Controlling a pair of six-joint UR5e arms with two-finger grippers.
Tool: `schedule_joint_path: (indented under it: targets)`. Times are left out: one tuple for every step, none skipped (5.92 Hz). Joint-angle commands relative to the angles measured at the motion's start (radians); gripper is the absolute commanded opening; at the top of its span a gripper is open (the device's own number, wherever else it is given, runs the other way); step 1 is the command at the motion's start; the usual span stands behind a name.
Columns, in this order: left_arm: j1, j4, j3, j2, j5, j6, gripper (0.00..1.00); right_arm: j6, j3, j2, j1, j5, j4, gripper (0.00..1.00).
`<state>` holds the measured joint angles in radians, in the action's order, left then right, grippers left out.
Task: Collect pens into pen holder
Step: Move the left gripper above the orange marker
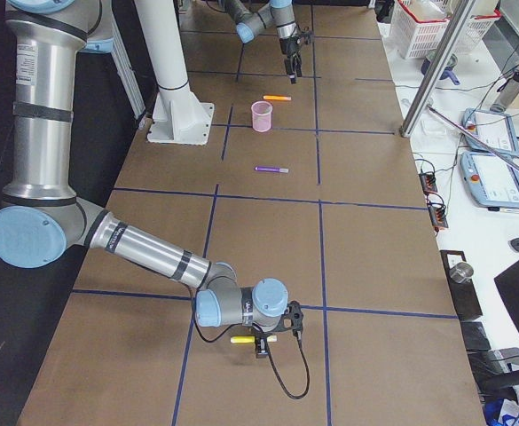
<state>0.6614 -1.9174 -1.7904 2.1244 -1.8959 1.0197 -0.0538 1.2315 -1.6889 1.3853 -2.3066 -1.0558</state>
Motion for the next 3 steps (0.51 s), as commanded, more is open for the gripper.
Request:
schedule_joint_path:
  targets:
    - [0.067, 0.124, 0.014, -0.001, -0.153, -0.007, 1.00, -0.005, -0.001, 0.000, 0.001, 0.003, -0.001, 0.57]
    - [0.096, 0.182, 0.017, -0.004, -0.229, -0.010, 1.00, -0.005, -0.001, 0.000, 0.000, 0.004, -0.001, 0.44]
    - [0.101, 0.219, 0.019, -0.004, -0.247, -0.010, 1.00, -0.005, -0.007, 0.000, 0.000, 0.003, -0.001, 0.34]
